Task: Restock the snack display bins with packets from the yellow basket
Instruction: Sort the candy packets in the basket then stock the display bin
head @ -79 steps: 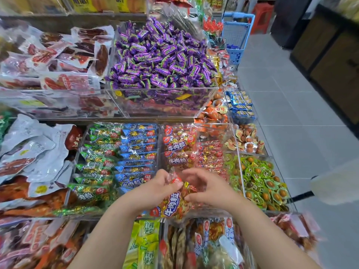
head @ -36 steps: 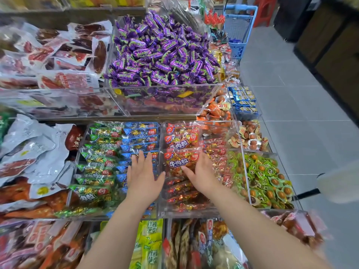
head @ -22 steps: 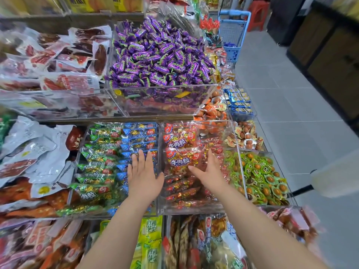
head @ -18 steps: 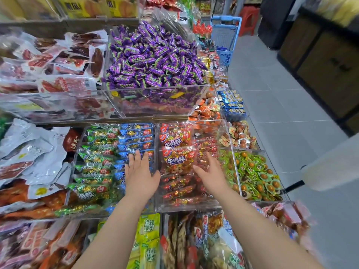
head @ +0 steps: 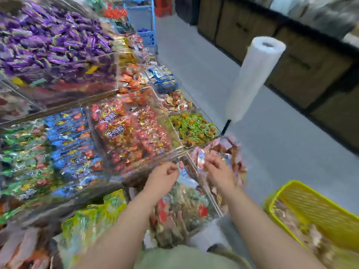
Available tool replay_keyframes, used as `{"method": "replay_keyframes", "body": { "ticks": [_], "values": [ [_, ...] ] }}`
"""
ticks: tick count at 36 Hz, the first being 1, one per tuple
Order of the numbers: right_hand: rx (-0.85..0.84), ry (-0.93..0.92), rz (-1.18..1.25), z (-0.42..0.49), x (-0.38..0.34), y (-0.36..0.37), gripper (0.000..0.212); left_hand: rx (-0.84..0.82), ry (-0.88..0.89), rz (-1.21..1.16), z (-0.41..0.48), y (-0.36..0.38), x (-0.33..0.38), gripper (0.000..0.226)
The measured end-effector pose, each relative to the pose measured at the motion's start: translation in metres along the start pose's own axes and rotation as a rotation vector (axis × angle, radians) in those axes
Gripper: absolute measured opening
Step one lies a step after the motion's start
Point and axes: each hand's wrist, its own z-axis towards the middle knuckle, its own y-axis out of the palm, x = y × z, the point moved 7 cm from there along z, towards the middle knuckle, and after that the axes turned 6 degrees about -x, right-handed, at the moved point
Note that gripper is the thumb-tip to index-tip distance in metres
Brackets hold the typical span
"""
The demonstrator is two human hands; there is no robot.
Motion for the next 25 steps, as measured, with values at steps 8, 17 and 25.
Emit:
{"method": "replay_keyframes", "body": {
  "ticks": [8,17,25],
  "values": [
    [0.154,0.441,0.091,-0.099,0.172,-0.101,0.024,-0.418,-0.161,0.226,-0.022,0.149,-0.025,0.026],
    [0.239,0.931,0.343,-0.284,0.316,-0.175,0.019,-0.674,-0.475,0.305,-0.084,0.262,-0.056,0.020],
    [0.262,1.080,0.397,-0.375,0.382,-0.234,0.006,-0.731,-0.463,0.422,-0.100,0.348,-0.046,0.018]
  ]
}}
